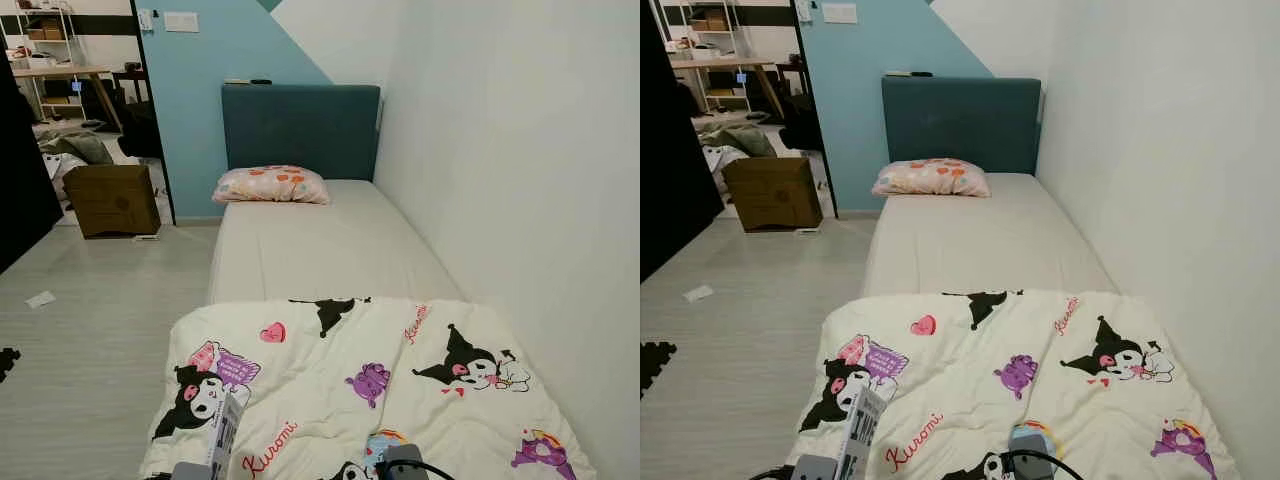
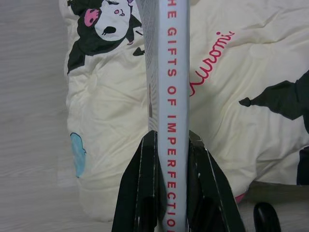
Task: Clean up the room
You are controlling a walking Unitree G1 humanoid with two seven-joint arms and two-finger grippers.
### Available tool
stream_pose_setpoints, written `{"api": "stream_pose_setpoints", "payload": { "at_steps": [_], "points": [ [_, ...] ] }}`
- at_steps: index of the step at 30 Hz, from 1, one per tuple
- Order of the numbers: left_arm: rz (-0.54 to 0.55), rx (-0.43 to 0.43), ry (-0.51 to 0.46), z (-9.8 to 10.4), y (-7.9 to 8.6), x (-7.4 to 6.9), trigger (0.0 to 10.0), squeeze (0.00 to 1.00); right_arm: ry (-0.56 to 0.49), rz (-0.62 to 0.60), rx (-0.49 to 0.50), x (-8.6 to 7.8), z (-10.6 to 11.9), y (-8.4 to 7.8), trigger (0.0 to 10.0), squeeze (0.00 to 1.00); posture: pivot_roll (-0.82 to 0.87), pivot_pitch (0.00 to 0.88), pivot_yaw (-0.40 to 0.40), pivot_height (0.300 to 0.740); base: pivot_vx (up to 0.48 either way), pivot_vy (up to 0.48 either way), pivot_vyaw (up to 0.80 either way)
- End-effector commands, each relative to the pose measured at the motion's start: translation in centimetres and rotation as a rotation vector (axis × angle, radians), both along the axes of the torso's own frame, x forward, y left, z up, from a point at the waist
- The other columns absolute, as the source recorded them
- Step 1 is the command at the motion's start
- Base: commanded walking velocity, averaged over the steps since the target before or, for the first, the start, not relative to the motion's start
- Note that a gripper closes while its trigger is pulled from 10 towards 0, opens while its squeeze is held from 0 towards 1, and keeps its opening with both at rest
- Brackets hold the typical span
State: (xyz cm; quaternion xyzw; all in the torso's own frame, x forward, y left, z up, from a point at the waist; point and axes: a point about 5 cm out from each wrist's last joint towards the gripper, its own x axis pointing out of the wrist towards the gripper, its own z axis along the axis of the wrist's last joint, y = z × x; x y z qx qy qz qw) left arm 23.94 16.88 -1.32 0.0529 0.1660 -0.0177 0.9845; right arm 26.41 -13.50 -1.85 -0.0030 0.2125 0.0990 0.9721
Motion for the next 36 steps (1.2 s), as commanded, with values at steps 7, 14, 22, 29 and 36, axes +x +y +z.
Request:
{"api": "stream_pose_setpoints", "payload": {
  "at_steps": [7,14,22,29,36],
  "points": [
    [0.006,0.030,-0.021,0.21,0.29,-0.14,10.0,0.00,0.027,0.005,-0.003,-0.63,-0.60,0.12,10.0,0.00,0.01,0.126,-0.015,0.740,0.000,0.000,0.00],
    [-0.002,0.023,-0.018,0.15,0.09,-0.22,10.0,0.00,0.021,0.008,-0.002,-0.57,-0.53,0.18,10.0,0.00,0.01,0.127,-0.012,0.740,0.000,0.000,0.00],
    [-0.016,0.017,-0.013,0.11,-0.17,-0.17,10.0,0.00,0.016,0.004,-0.002,-0.53,-0.47,0.11,10.0,0.00,0.01,0.129,-0.011,0.740,0.000,0.000,0.00],
    [-0.021,0.011,-0.013,0.14,-0.36,-0.11,10.0,0.00,0.016,0.005,-0.005,-0.53,-0.47,0.03,10.0,0.00,0.01,0.129,-0.011,0.740,0.000,0.000,0.00],
    [-0.024,0.008,-0.016,0.22,-0.40,0.00,10.0,0.00,0.015,0.006,-0.004,-0.49,-0.43,0.09,10.0,0.00,0.01,0.130,-0.011,0.740,0.000,0.000,0.00]
  ]
}}
